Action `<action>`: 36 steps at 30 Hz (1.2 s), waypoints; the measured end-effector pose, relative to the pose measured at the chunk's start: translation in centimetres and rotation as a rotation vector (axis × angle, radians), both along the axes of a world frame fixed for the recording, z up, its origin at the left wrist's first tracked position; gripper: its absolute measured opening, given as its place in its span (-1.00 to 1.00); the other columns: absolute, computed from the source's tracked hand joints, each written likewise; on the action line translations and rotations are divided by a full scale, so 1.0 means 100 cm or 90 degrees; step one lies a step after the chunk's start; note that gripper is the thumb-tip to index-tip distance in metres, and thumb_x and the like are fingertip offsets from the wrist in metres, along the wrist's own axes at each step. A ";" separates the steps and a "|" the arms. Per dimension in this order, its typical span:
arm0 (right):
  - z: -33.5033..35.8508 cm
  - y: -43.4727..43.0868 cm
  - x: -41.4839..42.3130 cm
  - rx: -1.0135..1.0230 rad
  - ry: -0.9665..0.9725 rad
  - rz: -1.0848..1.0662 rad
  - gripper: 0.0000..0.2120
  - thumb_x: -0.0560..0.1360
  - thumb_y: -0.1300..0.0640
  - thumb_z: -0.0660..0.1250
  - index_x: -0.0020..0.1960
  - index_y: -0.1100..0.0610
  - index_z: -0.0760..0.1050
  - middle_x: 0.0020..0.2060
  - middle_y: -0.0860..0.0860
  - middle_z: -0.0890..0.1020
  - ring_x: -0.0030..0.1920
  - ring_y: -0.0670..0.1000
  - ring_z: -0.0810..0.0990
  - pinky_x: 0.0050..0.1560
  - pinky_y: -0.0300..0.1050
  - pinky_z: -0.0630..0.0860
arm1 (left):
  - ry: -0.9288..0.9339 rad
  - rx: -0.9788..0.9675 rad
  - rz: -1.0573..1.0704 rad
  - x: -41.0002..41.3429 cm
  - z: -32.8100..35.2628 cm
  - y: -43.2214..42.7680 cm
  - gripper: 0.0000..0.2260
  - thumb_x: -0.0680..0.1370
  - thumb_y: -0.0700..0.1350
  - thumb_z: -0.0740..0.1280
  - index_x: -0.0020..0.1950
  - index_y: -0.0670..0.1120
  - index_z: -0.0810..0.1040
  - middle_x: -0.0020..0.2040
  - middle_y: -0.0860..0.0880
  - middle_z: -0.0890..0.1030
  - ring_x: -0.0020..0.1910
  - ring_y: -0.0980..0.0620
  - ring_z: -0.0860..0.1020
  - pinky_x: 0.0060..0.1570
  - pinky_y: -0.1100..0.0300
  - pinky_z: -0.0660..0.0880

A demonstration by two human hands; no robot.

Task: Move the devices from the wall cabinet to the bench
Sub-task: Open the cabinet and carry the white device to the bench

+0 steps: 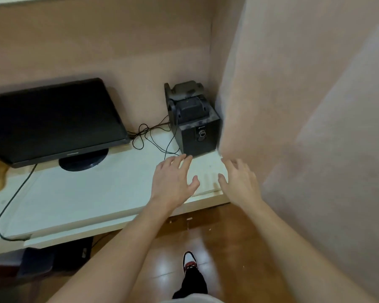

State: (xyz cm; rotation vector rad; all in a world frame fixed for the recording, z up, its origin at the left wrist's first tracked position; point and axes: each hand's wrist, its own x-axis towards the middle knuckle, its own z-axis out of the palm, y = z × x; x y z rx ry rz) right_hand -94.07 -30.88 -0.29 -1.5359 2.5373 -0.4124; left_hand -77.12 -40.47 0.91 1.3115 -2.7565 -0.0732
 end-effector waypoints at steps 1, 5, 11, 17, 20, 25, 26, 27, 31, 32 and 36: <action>0.001 -0.012 -0.004 0.002 0.002 0.001 -0.53 0.59 -0.05 0.19 0.47 0.02 0.30 0.33 0.10 0.47 0.27 0.15 0.47 0.22 0.07 0.43 | 0.003 0.000 0.001 -0.003 0.000 -0.012 -0.44 0.59 0.21 0.13 0.56 0.04 0.30 0.54 -0.01 0.40 0.49 -0.07 0.33 0.44 -0.03 0.29; 0.008 -0.059 -0.017 0.008 -0.001 0.014 -0.53 0.59 -0.04 0.20 0.48 0.01 0.29 0.38 0.08 0.43 0.34 0.12 0.43 0.28 0.07 0.41 | 0.022 0.001 0.013 -0.017 0.000 -0.059 -0.44 0.58 0.21 0.14 0.55 0.03 0.31 0.52 -0.01 0.42 0.47 -0.07 0.36 0.42 -0.04 0.33; 0.012 -0.115 -0.031 -0.011 0.023 0.028 -0.51 0.58 -0.02 0.23 0.48 0.05 0.31 0.37 0.10 0.45 0.33 0.15 0.45 0.29 0.07 0.40 | 0.069 -0.011 0.017 -0.032 0.006 -0.112 -0.41 0.51 0.22 0.07 0.46 -0.01 0.43 0.40 -0.02 0.54 0.36 -0.08 0.47 0.31 -0.04 0.42; 0.023 -0.136 -0.041 -0.029 0.026 0.048 -0.52 0.58 0.00 0.23 0.47 0.04 0.31 0.37 0.07 0.43 0.34 0.12 0.43 0.33 0.08 0.39 | 0.089 -0.031 0.037 -0.041 0.015 -0.123 -0.41 0.50 0.20 0.10 0.45 -0.03 0.47 0.38 -0.04 0.57 0.34 -0.10 0.50 0.28 -0.05 0.45; 0.038 -0.144 -0.044 -0.057 0.035 0.068 -0.52 0.56 -0.01 0.24 0.46 0.04 0.32 0.34 0.06 0.44 0.31 0.13 0.45 0.31 0.11 0.42 | 0.101 -0.047 0.047 -0.041 0.029 -0.122 -0.45 0.52 0.17 0.17 0.45 -0.04 0.46 0.38 -0.05 0.56 0.33 -0.10 0.50 0.27 -0.05 0.47; 0.081 -0.149 -0.050 -0.134 0.080 0.102 -0.53 0.55 -0.02 0.24 0.44 0.03 0.35 0.30 0.05 0.47 0.28 0.14 0.47 0.26 0.08 0.43 | 0.133 -0.134 0.067 -0.042 0.071 -0.118 -0.48 0.51 0.17 0.22 0.41 -0.03 0.49 0.32 -0.01 0.59 0.22 -0.10 0.54 0.17 -0.02 0.47; 0.092 -0.150 -0.052 -0.148 0.085 0.106 -0.53 0.55 -0.01 0.24 0.45 0.03 0.35 0.31 0.06 0.47 0.30 0.15 0.47 0.27 0.08 0.42 | 0.143 -0.152 0.066 -0.043 0.081 -0.117 -0.48 0.50 0.16 0.22 0.39 -0.04 0.51 0.31 -0.01 0.60 0.21 -0.10 0.55 0.15 -0.01 0.47; 0.103 -0.150 -0.053 -0.162 0.090 0.111 -0.53 0.56 -0.01 0.24 0.45 0.04 0.34 0.33 0.07 0.46 0.31 0.15 0.46 0.28 0.08 0.41 | 0.150 -0.170 0.066 -0.044 0.092 -0.116 -0.48 0.49 0.16 0.21 0.39 -0.04 0.52 0.31 -0.01 0.60 0.21 -0.11 0.55 0.14 -0.01 0.47; 0.153 -0.147 -0.056 -0.230 0.128 0.131 -0.53 0.56 0.01 0.23 0.46 0.04 0.33 0.33 0.09 0.46 0.32 0.15 0.44 0.29 0.08 0.41 | 0.170 -0.244 0.066 -0.046 0.142 -0.113 -0.47 0.49 0.15 0.21 0.39 -0.05 0.51 0.35 -0.03 0.59 0.22 -0.12 0.56 0.18 -0.03 0.47; 0.166 -0.147 -0.056 -0.248 0.137 0.135 -0.53 0.56 0.01 0.23 0.46 0.04 0.33 0.33 0.09 0.46 0.32 0.15 0.44 0.29 0.09 0.41 | 0.179 -0.261 0.063 -0.047 0.154 -0.112 -0.48 0.49 0.15 0.21 0.39 -0.05 0.51 0.35 -0.04 0.59 0.23 -0.13 0.55 0.18 -0.04 0.48; 0.218 -0.144 -0.052 -0.328 0.159 0.153 -0.52 0.55 0.03 0.23 0.45 0.05 0.33 0.34 0.10 0.46 0.33 0.15 0.43 0.31 0.11 0.40 | 0.210 -0.317 0.056 -0.049 0.201 -0.102 -0.45 0.50 0.16 0.20 0.42 -0.06 0.48 0.38 -0.05 0.56 0.32 -0.10 0.52 0.27 -0.05 0.47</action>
